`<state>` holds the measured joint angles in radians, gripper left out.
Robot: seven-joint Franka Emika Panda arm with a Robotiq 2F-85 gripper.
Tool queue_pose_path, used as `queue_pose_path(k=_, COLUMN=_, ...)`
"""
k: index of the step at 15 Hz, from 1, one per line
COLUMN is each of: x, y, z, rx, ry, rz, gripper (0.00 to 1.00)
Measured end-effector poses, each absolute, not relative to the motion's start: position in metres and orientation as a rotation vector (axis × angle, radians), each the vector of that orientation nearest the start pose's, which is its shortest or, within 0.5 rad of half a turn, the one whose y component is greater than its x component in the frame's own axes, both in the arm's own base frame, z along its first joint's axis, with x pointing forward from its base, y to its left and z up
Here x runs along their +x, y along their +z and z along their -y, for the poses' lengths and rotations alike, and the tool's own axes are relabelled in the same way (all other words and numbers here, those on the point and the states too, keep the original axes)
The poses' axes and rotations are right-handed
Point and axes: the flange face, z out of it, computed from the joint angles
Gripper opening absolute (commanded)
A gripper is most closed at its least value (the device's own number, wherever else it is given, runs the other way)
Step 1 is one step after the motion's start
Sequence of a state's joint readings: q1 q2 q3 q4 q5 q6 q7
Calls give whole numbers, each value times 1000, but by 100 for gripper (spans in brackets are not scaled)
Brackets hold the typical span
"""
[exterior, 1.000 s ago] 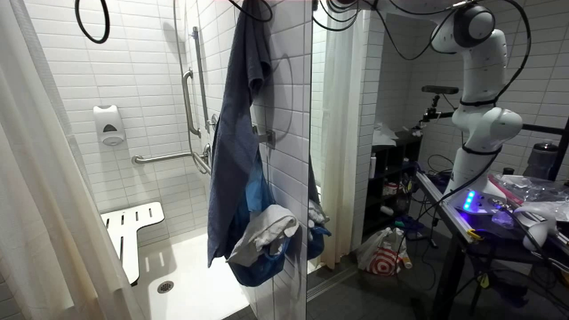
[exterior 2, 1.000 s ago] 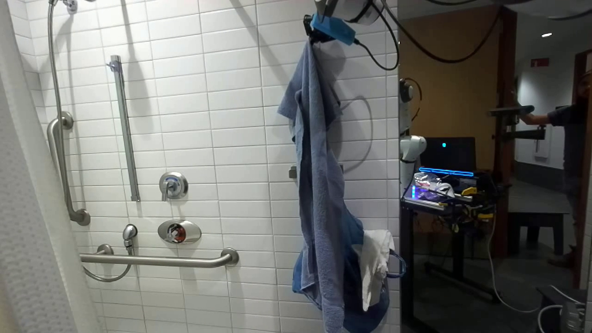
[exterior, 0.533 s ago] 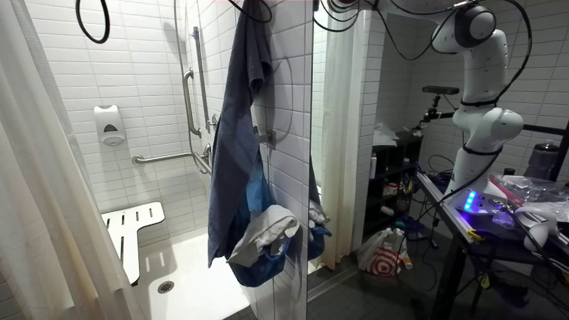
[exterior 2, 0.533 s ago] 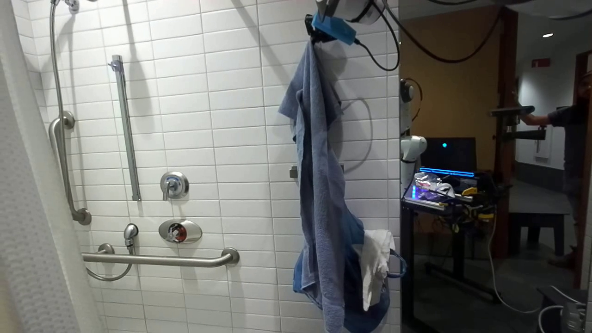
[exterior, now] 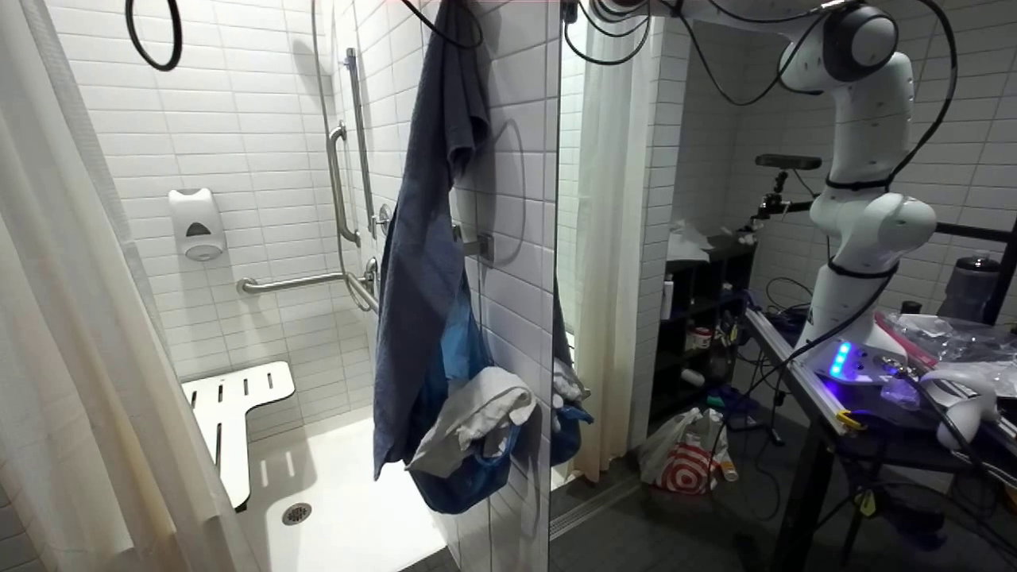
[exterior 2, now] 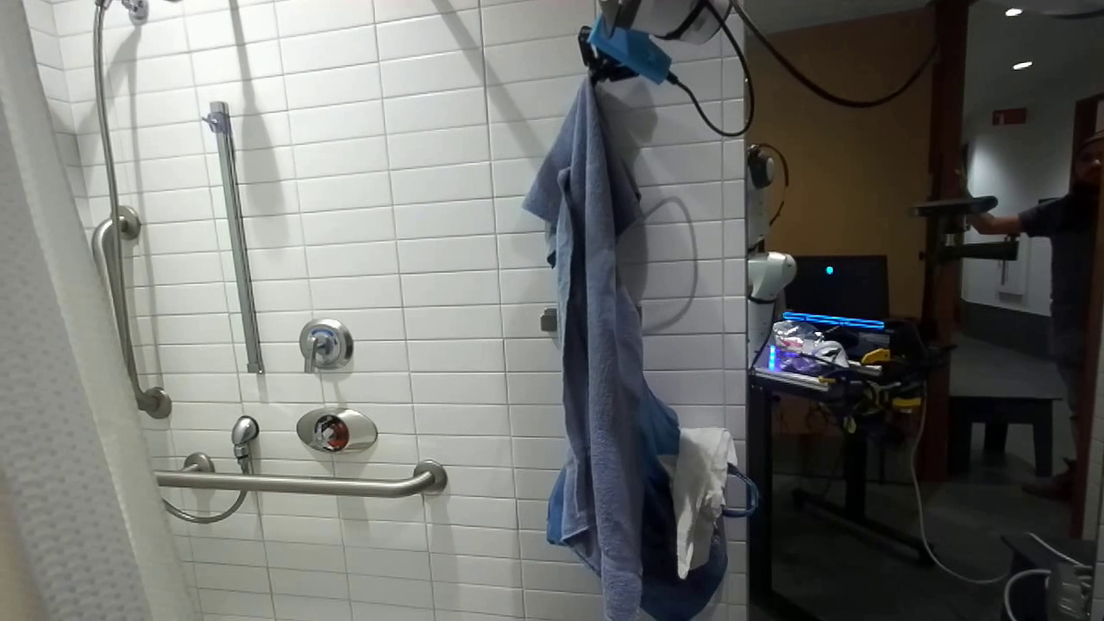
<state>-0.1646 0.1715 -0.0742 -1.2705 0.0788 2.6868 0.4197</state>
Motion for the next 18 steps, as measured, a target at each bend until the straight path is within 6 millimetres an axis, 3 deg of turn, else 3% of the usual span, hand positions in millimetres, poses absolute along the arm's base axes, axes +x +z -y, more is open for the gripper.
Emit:
queue_pose_path(k=14, x=546, y=763, z=214, rx=-2247, ry=-1587, rz=-1141, gripper=0)
queue_pose_path(k=18, x=531, y=754, z=225, rx=-2248, ry=-1575, rz=-1183, gripper=0)
